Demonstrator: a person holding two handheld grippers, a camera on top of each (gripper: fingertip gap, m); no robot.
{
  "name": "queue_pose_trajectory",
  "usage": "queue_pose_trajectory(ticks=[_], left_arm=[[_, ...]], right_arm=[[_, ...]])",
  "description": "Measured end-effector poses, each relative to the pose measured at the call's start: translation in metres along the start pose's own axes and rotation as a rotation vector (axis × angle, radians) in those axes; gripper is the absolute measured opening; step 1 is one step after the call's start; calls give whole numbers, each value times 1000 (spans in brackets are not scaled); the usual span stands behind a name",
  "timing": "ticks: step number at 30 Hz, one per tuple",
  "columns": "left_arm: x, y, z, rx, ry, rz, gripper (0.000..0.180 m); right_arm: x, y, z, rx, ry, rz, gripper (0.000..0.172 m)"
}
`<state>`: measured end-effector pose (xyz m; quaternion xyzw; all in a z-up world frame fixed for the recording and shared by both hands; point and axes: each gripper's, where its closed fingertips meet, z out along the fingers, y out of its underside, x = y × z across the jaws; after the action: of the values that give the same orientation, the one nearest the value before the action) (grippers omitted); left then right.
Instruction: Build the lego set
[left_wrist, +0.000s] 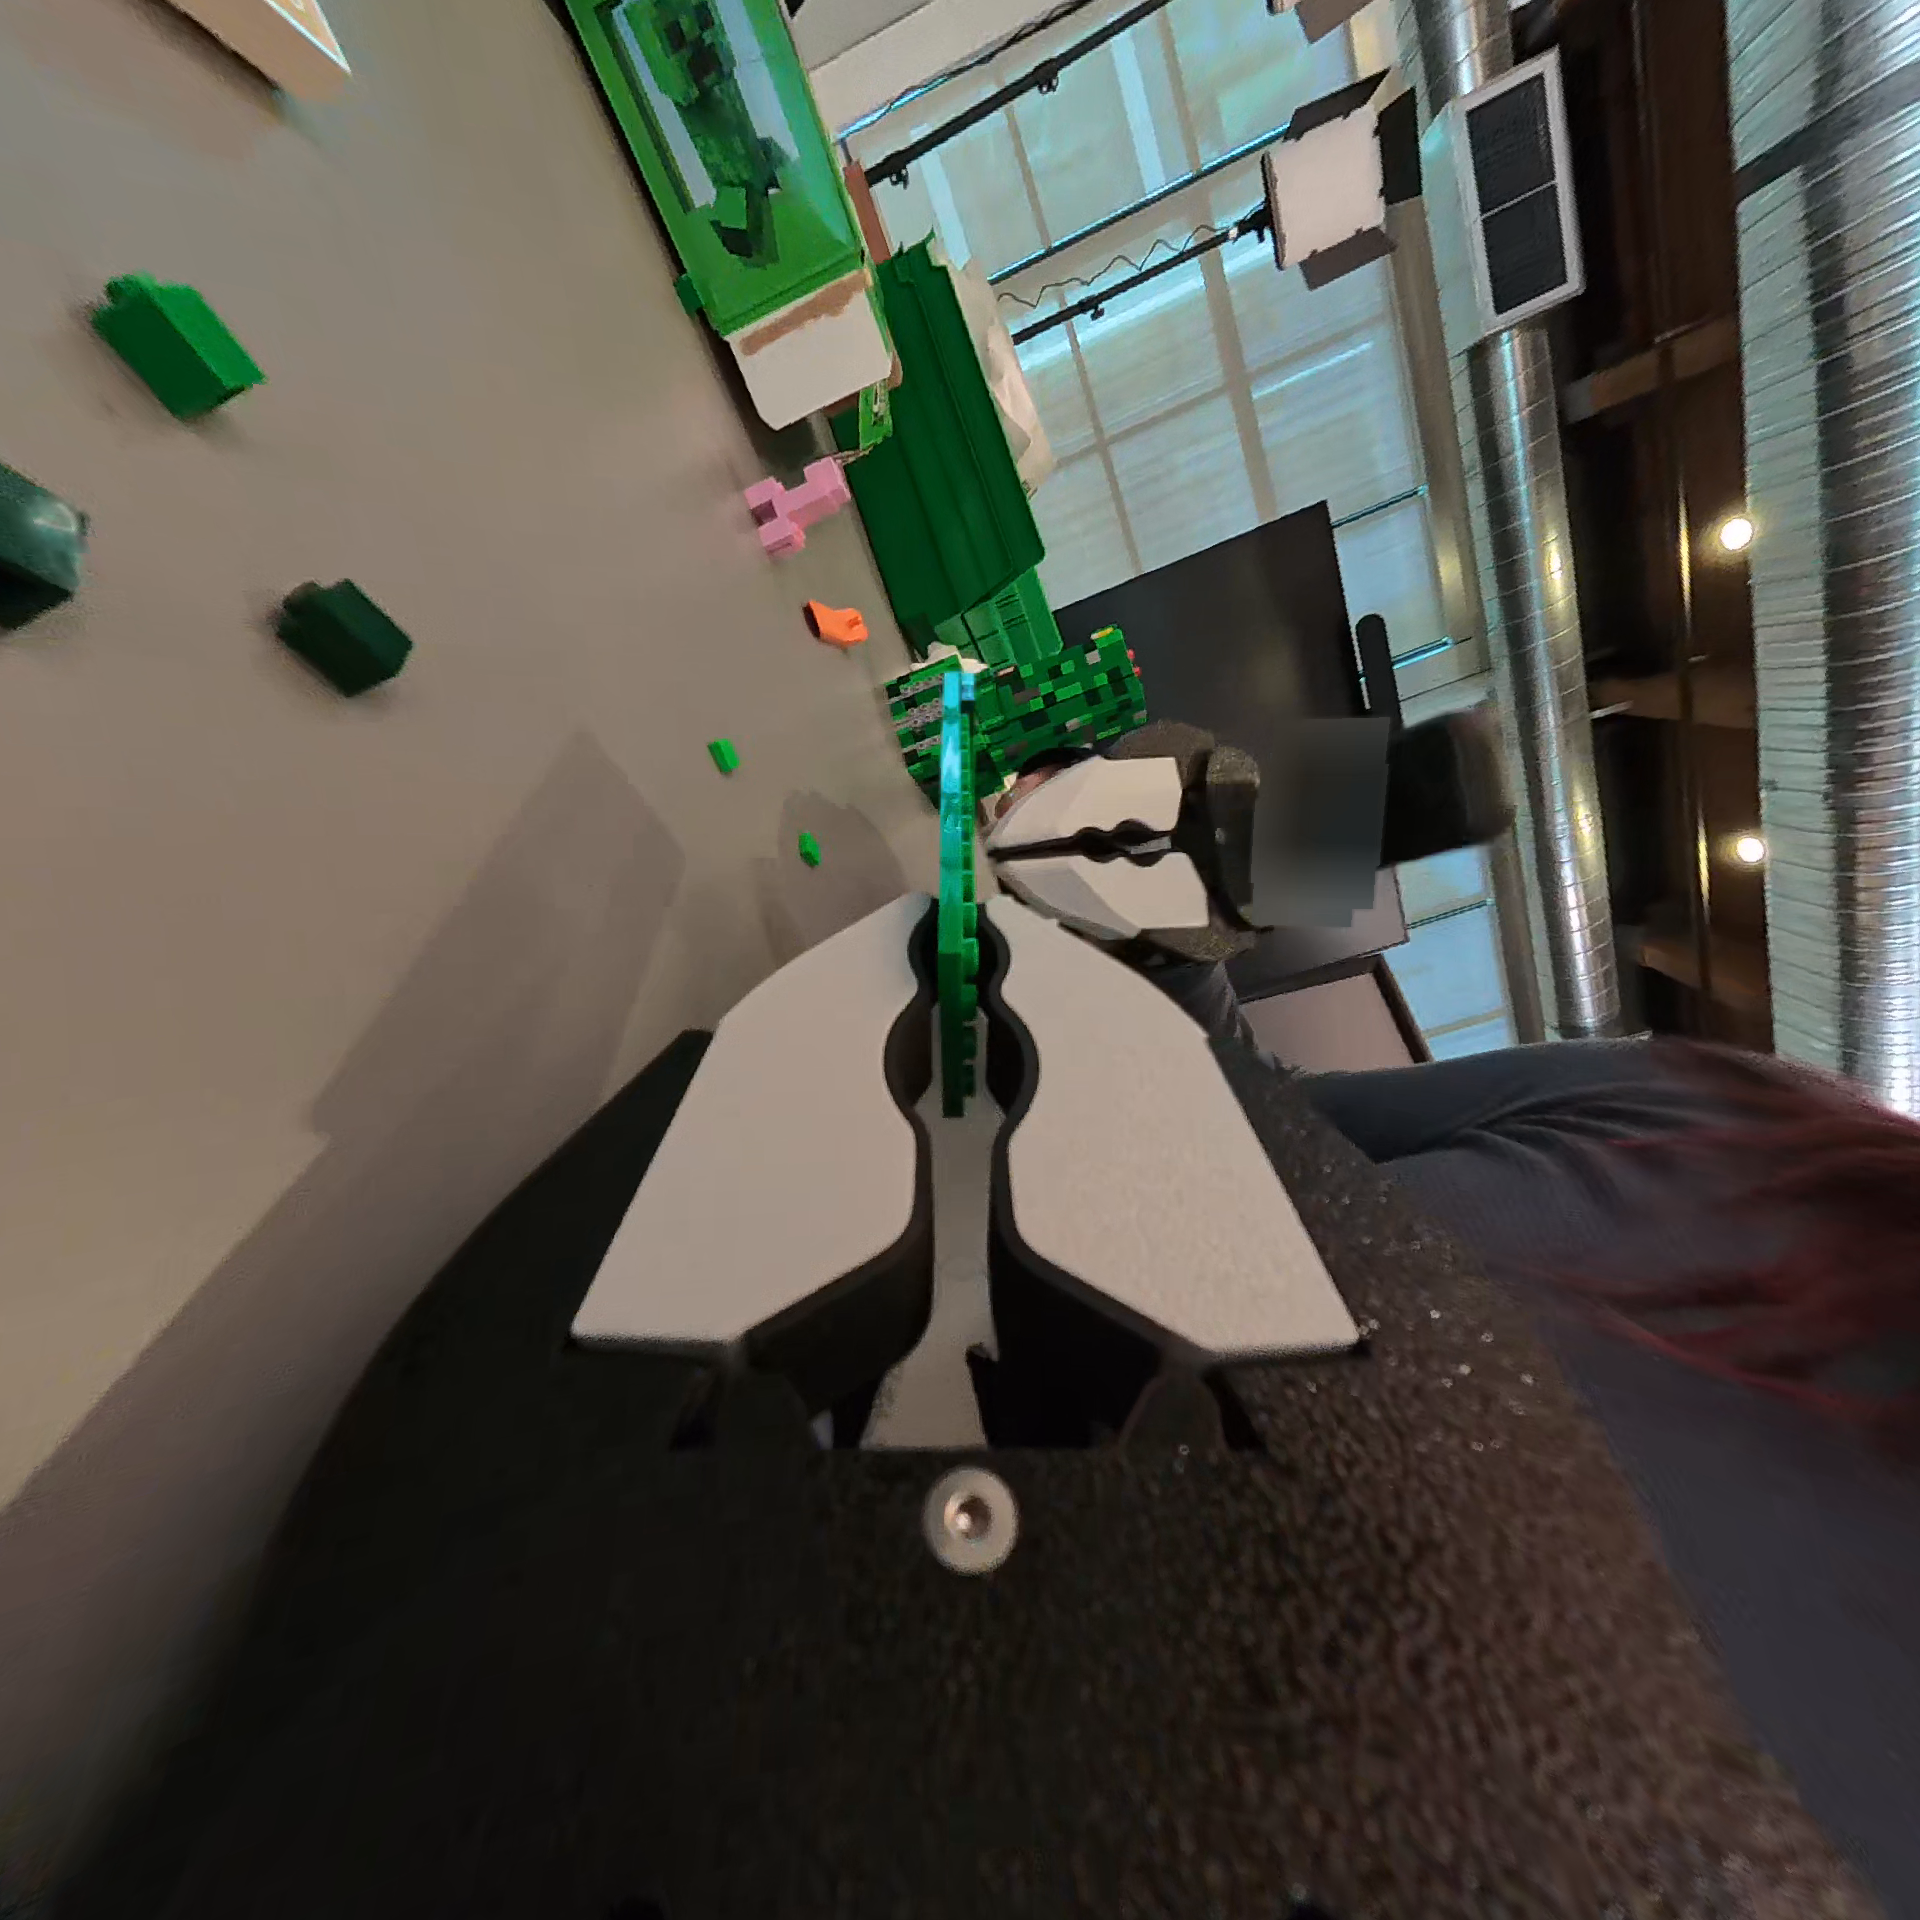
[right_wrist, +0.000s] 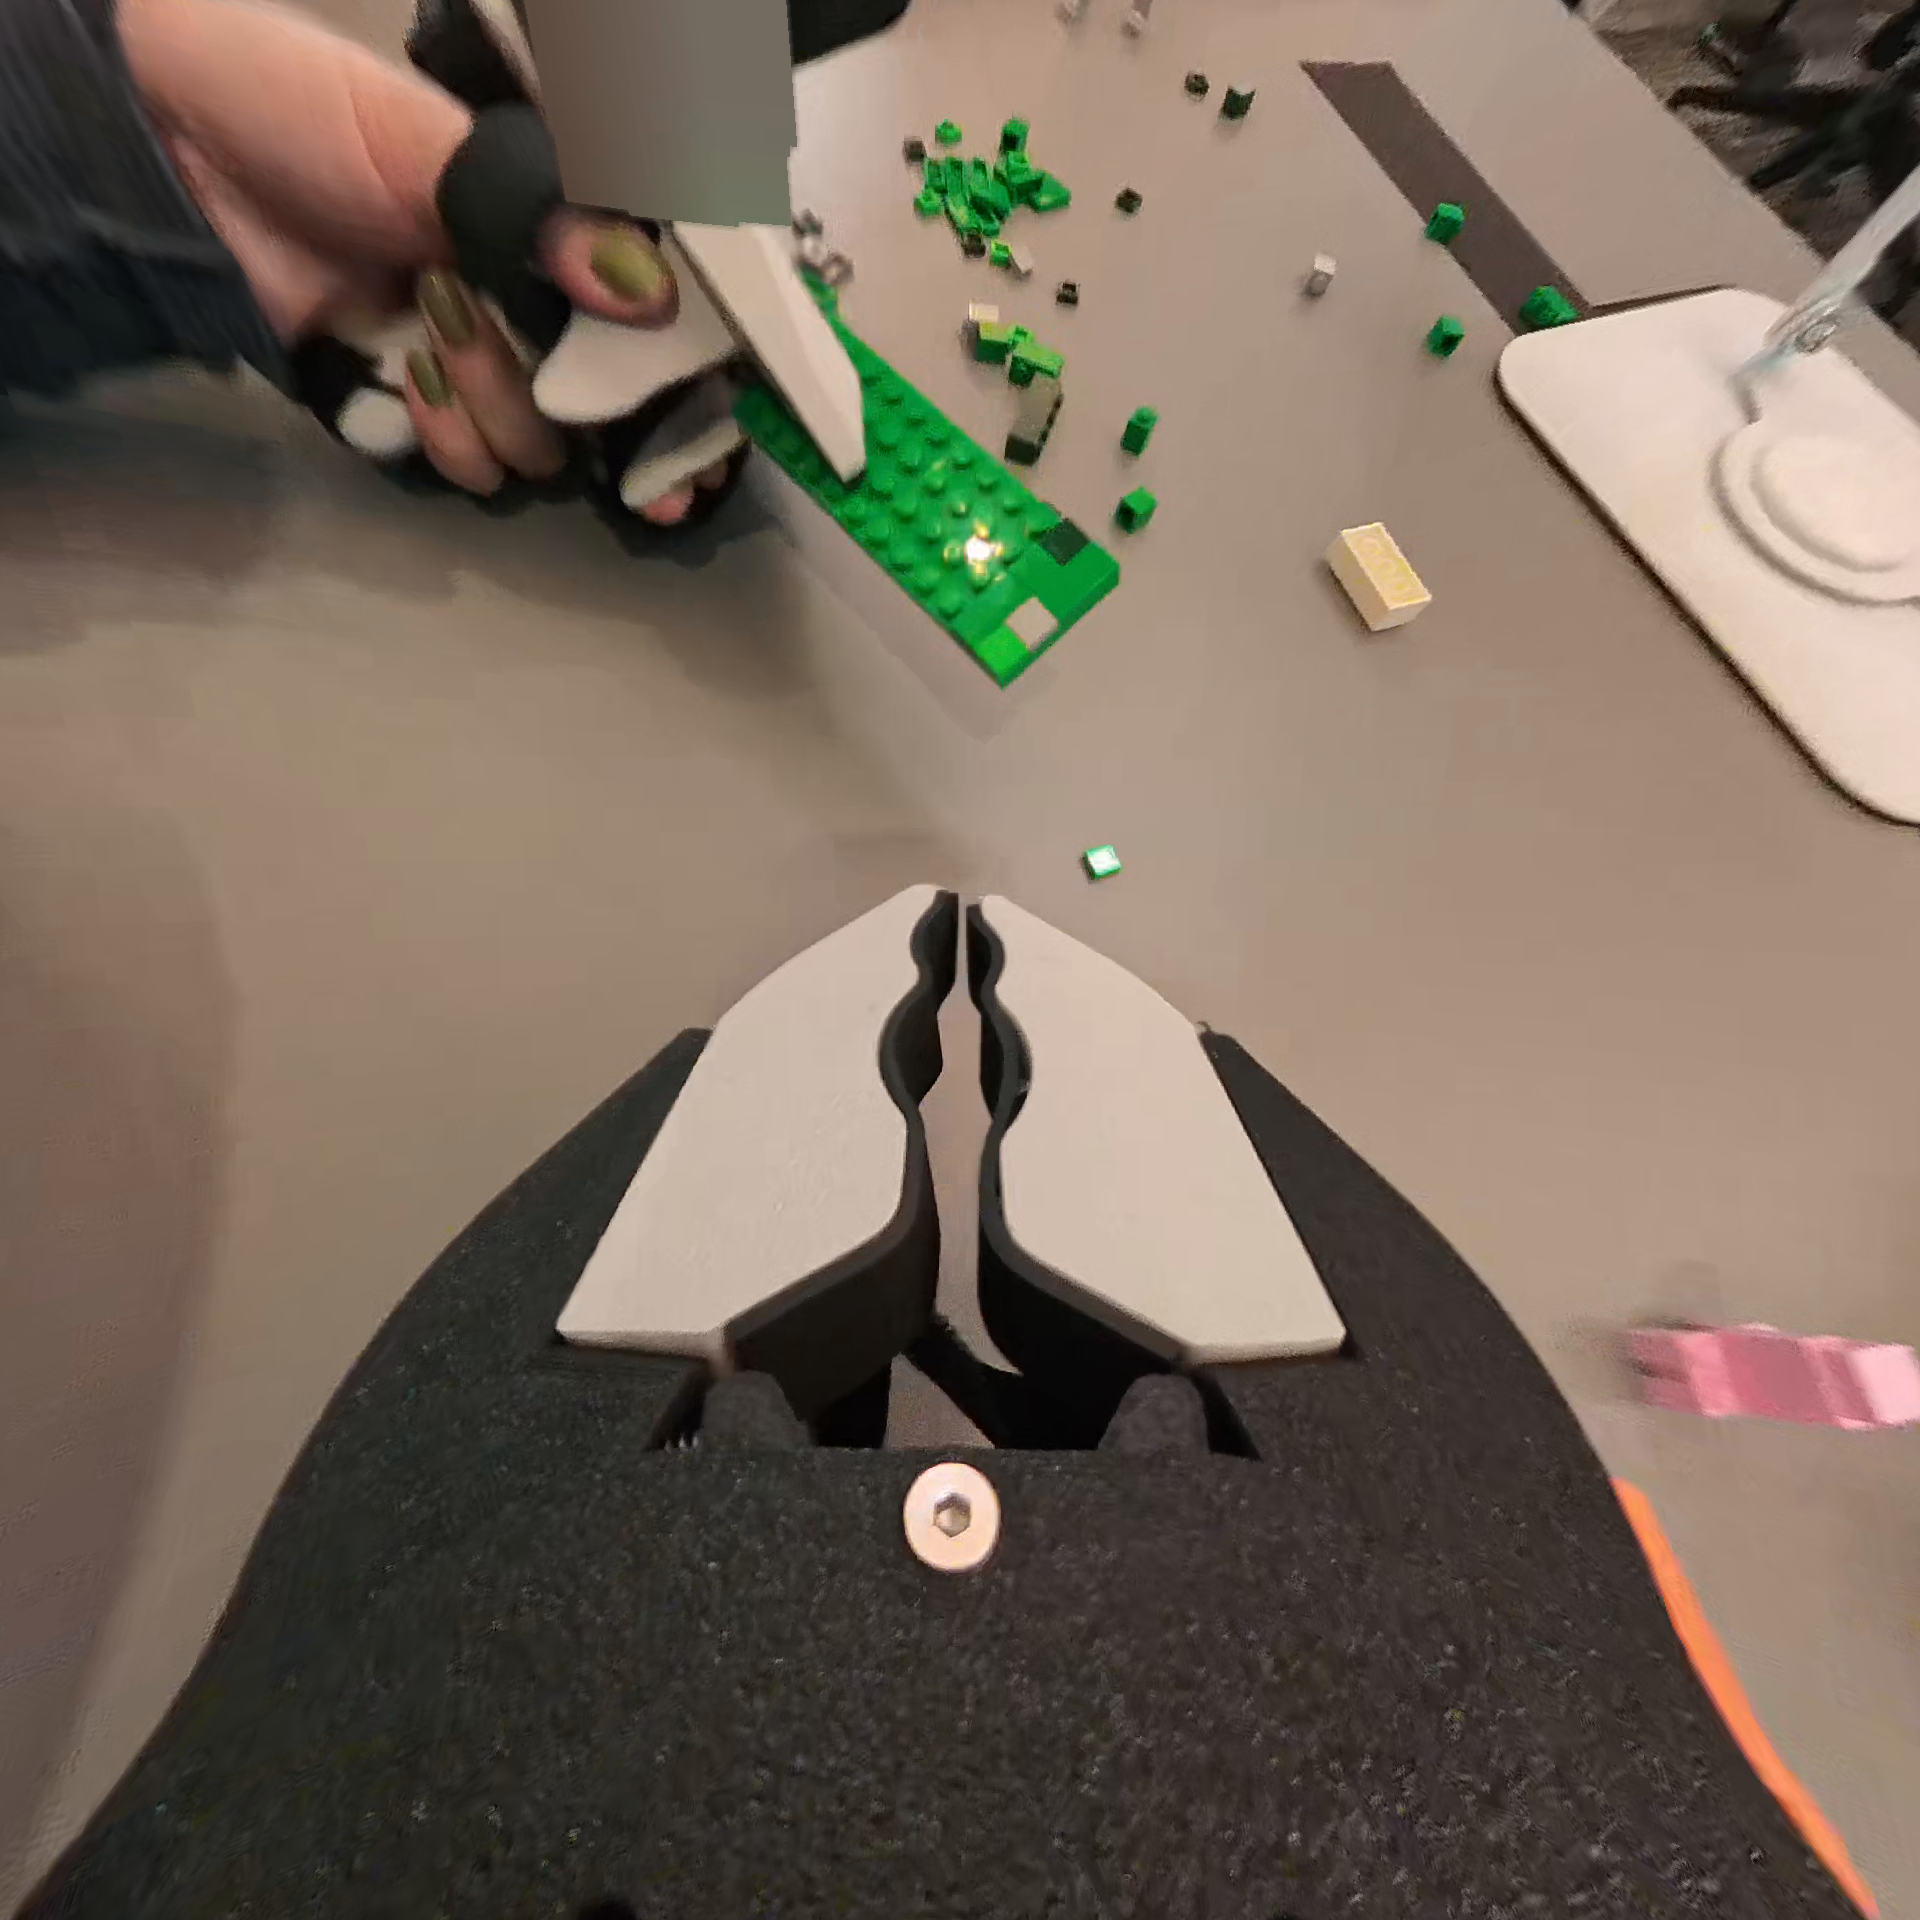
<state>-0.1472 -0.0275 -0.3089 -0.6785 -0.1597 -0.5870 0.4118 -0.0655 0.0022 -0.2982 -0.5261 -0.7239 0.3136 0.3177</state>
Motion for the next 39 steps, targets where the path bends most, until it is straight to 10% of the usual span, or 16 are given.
queue_pose_trajectory(ticks=[6,39], left_arm=[[0,-2,0,12,4,-3,4],[3,-2,0,18,30,-10,4]], right_arm=[[12,-5,-3,57,-90,251,9],[18,23,10,-111,139,-114,0]])
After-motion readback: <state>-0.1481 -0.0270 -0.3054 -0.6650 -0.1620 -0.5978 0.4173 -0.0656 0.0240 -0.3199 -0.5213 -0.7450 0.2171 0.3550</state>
